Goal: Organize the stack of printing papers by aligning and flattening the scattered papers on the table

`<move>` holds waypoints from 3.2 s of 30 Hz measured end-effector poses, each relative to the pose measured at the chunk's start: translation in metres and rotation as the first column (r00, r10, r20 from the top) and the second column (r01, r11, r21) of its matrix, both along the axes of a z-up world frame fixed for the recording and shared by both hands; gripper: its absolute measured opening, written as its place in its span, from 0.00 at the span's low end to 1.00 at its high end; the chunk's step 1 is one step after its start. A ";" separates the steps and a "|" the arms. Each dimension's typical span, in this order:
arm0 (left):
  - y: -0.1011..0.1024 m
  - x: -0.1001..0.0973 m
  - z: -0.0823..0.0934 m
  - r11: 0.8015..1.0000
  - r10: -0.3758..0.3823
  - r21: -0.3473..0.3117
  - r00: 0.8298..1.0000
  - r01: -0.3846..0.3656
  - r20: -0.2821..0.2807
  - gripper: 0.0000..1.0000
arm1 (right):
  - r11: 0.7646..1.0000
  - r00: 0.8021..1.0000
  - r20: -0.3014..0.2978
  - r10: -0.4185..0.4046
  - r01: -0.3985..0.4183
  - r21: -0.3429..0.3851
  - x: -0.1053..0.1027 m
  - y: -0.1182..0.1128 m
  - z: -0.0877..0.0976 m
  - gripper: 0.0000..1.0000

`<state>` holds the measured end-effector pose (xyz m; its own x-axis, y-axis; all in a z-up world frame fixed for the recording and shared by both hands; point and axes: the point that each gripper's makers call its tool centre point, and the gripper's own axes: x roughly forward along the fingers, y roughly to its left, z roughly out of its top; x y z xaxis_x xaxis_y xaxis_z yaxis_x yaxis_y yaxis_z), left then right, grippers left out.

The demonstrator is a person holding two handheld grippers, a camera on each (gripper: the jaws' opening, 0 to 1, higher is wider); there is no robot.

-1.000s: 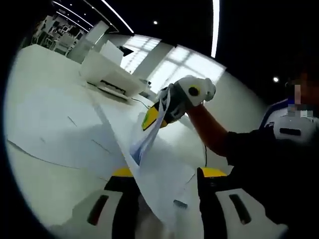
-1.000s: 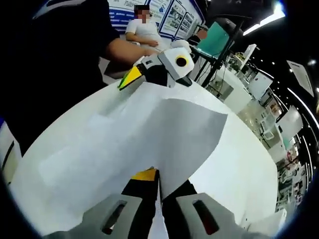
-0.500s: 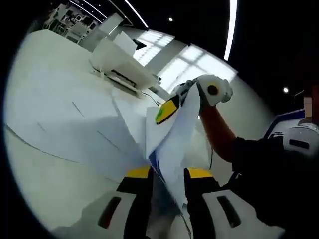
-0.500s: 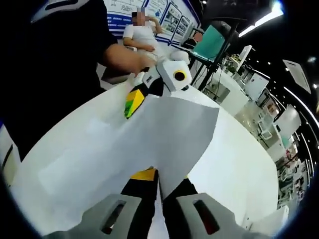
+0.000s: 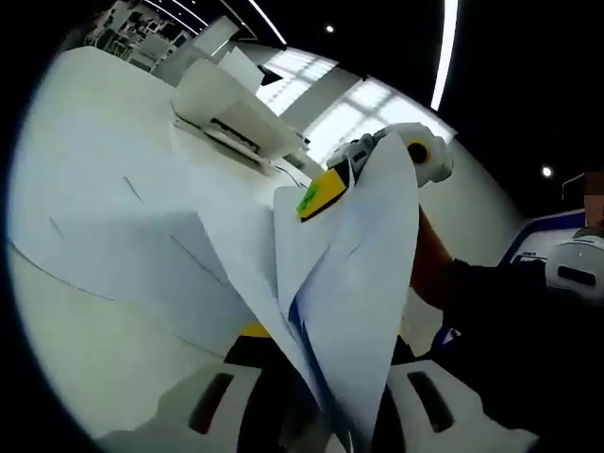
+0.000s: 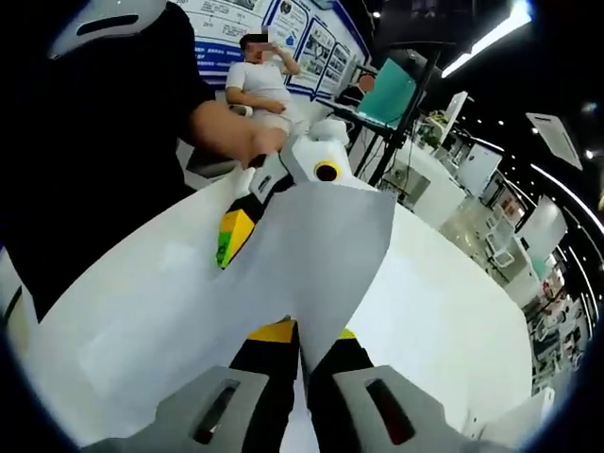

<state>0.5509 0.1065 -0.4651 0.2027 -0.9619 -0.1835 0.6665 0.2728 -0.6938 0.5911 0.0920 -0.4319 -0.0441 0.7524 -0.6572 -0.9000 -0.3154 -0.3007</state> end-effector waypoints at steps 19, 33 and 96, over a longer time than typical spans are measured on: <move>-0.003 -0.002 -0.007 0.996 -0.012 0.087 0.997 0.005 0.079 0.07 | 0.993 0.995 -0.011 -0.096 0.097 0.065 0.013 0.003 0.007 0.22; 0.005 -0.002 0.010 0.986 -0.010 0.164 0.960 -0.037 0.279 0.06 | 0.960 0.973 0.018 -0.229 0.223 0.169 0.026 -0.024 0.037 0.38; 0.027 0.010 0.026 0.990 0.135 -0.014 0.888 -0.144 0.439 0.25 | 0.687 0.777 -0.598 -0.198 0.545 0.481 -0.024 -0.086 0.028 0.13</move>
<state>0.5604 0.1333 -0.4388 0.3983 -0.9151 -0.0623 0.8555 0.3951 -0.3347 0.5672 0.0061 -0.4044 0.1684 0.9852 -0.0333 -0.9659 0.1717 0.1940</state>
